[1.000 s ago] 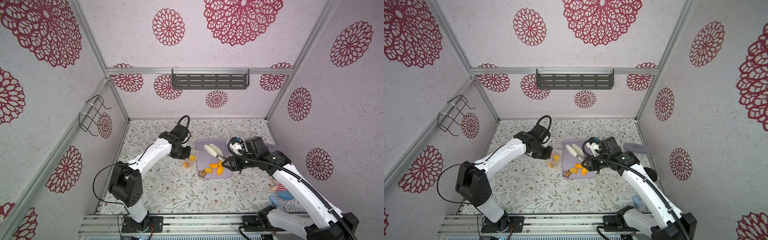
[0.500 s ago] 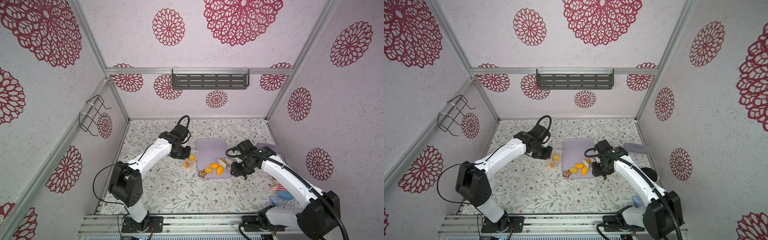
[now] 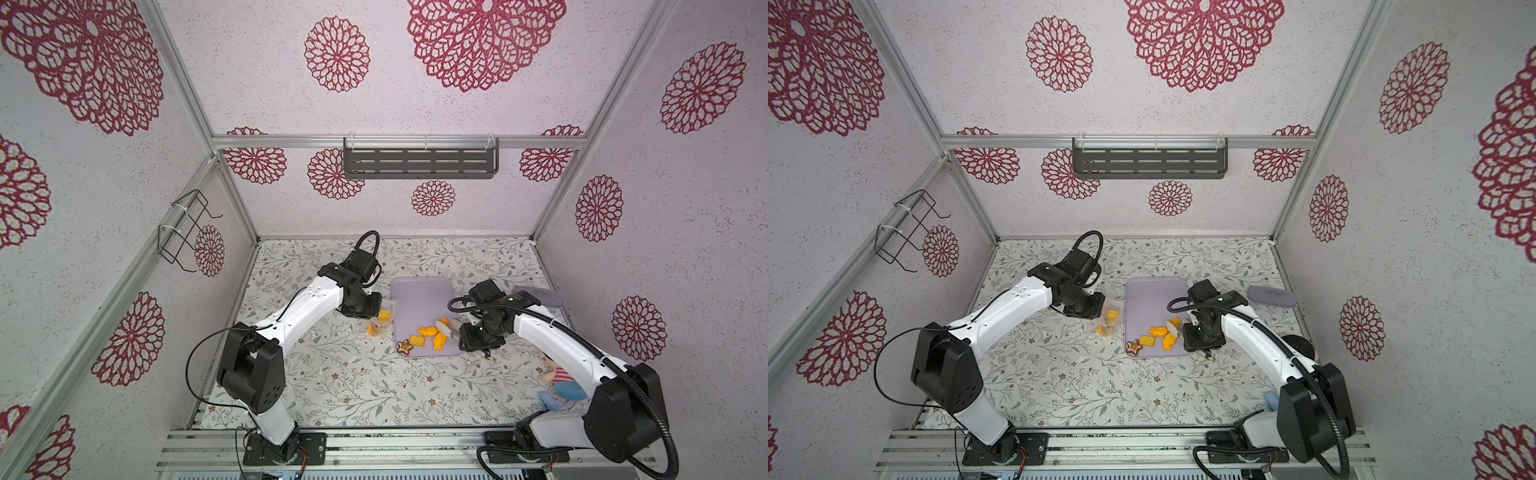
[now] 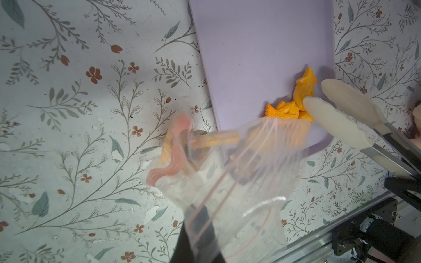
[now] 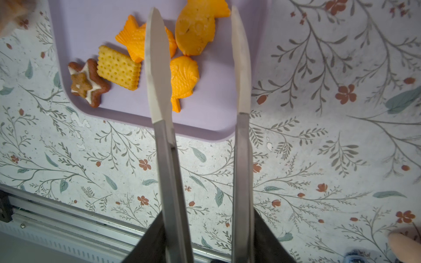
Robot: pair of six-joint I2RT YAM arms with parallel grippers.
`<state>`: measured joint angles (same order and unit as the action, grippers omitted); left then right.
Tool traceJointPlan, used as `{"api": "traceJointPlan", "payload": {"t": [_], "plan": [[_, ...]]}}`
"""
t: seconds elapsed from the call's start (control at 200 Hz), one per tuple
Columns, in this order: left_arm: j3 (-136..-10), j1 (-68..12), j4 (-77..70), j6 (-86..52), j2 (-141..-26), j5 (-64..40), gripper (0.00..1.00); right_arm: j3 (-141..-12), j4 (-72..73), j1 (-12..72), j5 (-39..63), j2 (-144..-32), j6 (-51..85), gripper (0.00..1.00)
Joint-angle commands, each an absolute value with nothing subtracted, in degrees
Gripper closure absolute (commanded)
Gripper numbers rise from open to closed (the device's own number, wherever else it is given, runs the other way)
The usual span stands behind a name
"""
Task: Put the cookies into a resealable bag to prevent moisture
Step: Pick up the cookie from the tray.
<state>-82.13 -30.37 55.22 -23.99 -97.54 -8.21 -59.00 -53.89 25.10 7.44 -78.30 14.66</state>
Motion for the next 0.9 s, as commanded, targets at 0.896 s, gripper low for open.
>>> {"api": "traceJointPlan", "payload": {"t": [0.896], "plan": [[-83.5,-30.1,56.8,-22.6,-98.4,-6.5,1.0,-68.4,-56.0,29.4,4.7,-89.9,12.2,0.49]]}}
